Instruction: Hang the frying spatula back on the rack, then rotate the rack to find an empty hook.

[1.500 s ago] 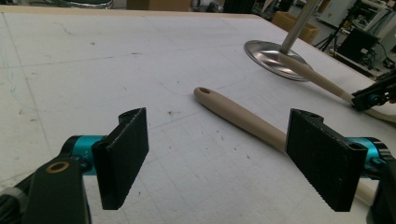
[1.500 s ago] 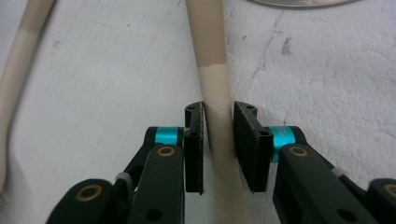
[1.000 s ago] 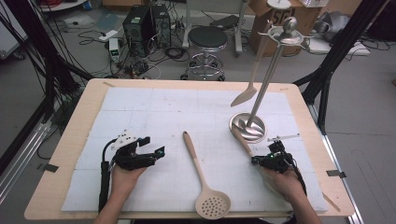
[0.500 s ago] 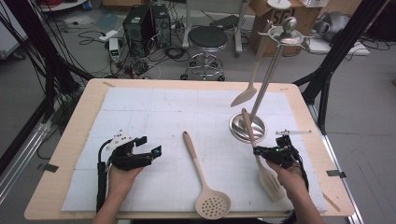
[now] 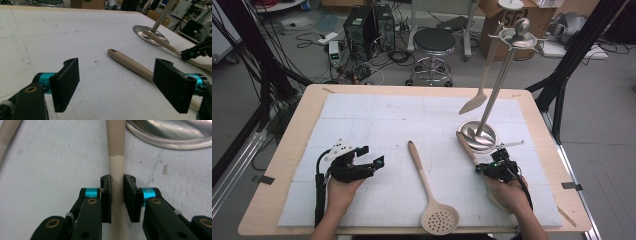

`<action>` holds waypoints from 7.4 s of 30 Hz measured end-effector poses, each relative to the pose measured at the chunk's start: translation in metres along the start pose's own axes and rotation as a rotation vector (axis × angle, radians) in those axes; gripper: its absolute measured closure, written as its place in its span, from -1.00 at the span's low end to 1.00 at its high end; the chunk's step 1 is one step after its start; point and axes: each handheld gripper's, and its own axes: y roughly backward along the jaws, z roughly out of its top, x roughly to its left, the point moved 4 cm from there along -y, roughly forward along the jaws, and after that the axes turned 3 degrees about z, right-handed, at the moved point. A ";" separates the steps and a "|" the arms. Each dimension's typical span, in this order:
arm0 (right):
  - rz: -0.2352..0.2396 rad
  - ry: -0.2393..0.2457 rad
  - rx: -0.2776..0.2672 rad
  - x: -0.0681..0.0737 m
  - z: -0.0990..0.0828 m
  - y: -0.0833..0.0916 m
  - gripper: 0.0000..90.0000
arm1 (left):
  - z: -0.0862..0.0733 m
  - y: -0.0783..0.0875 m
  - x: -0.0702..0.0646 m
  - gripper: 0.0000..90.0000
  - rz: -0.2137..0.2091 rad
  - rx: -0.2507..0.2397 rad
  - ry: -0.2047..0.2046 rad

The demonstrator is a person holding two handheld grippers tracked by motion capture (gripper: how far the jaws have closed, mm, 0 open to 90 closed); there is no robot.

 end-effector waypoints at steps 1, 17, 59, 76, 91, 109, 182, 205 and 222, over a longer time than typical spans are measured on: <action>0.006 -0.005 0.003 0.000 0.000 0.000 0.73 | 0.000 0.000 0.000 -0.51 -0.001 0.001 -0.001; -0.075 0.094 0.063 0.008 0.006 -0.005 0.67 | -0.002 0.002 -0.001 -0.51 0.008 0.003 -0.006; 0.039 -0.003 -0.171 0.004 0.005 0.025 0.75 | -0.002 0.001 0.002 -0.51 0.007 0.001 0.005; 0.101 0.042 -0.504 0.034 0.037 0.104 0.74 | -0.001 0.003 0.002 -0.51 0.008 -0.004 0.006; 0.107 0.021 -0.726 0.037 0.047 0.149 0.75 | 0.000 0.003 0.001 -0.51 0.007 -0.007 0.005; 0.109 0.029 -0.855 0.042 0.060 0.176 0.75 | 0.000 0.004 0.002 -0.51 0.006 -0.012 0.008; 0.173 -0.120 -1.052 0.015 0.115 0.212 0.23 | 0.001 0.005 0.004 -0.51 0.010 -0.021 0.009; 0.168 -0.159 -1.154 0.008 0.145 0.231 0.29 | 0.003 -0.001 0.002 -0.51 0.002 -0.019 0.010; 0.198 -0.204 -1.197 0.002 0.164 0.233 1.00 | 0.003 0.004 0.003 -0.51 0.005 -0.025 0.011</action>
